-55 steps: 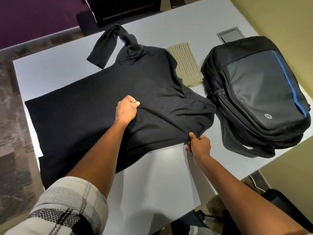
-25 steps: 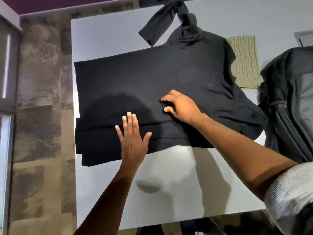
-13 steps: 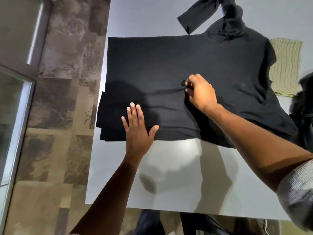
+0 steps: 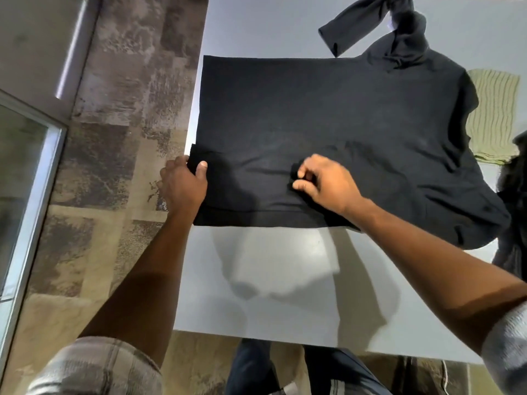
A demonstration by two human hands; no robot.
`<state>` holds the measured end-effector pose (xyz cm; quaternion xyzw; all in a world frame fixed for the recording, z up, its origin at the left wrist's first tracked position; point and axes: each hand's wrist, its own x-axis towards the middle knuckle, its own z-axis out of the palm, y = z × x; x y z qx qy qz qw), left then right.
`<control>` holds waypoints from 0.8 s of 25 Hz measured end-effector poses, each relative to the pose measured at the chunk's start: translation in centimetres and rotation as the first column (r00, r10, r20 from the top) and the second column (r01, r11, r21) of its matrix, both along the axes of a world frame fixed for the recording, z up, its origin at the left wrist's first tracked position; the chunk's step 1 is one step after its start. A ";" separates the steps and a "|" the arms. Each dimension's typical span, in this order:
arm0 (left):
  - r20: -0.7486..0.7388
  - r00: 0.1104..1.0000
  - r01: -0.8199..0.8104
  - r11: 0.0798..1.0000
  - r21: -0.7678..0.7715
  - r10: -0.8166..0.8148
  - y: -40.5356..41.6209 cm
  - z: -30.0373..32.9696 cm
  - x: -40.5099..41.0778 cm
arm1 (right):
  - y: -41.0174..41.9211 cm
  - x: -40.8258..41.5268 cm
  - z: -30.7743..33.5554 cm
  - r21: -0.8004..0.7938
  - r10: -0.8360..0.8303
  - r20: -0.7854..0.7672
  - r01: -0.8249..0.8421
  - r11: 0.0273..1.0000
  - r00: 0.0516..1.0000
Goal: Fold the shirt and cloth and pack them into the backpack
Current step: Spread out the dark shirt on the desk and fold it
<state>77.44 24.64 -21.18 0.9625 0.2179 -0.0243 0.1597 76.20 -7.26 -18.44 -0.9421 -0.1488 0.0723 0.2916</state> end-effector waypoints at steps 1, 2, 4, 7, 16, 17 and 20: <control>-0.005 1.000 0.008 1.000 -0.025 -0.008 0.4 0.0 0.3 | 0.6 -1.7 -0.3 -0.020 0.029 -0.018 -0.029 0.999 0.999; 0.001 1.000 0.009 0.999 -0.038 -0.009 0.7 -0.1 0.4 | 1.1 -3.3 -0.6 -0.049 0.027 -0.021 -0.028 0.998 0.999; 0.026 1.000 0.008 0.999 -0.045 -0.007 1.0 -0.3 0.2 | 1.9 -5.7 -1.6 -0.137 -0.014 0.009 0.015 0.990 1.000; 0.033 0.999 0.035 0.997 -0.065 -0.033 1.1 -0.8 -0.3 | 2.5 -7.4 -2.6 -0.266 -0.040 0.074 0.058 0.962 0.996; 0.121 0.990 0.097 0.981 -0.170 -0.077 2.1 -1.0 0.3 | 3.1 -7.0 -2.7 -0.396 -0.012 0.165 0.078 0.915 0.986; 0.124 0.990 0.093 0.978 -0.188 -0.070 2.1 -1.0 0.4 | 3.1 -7.0 -2.7 -0.412 0.016 0.184 0.063 0.909 0.983; 0.159 0.985 0.107 0.962 -0.249 -0.068 2.3 -0.6 0.7 | 2.7 -7.6 -2.0 -0.381 0.019 0.230 0.073 0.922 0.973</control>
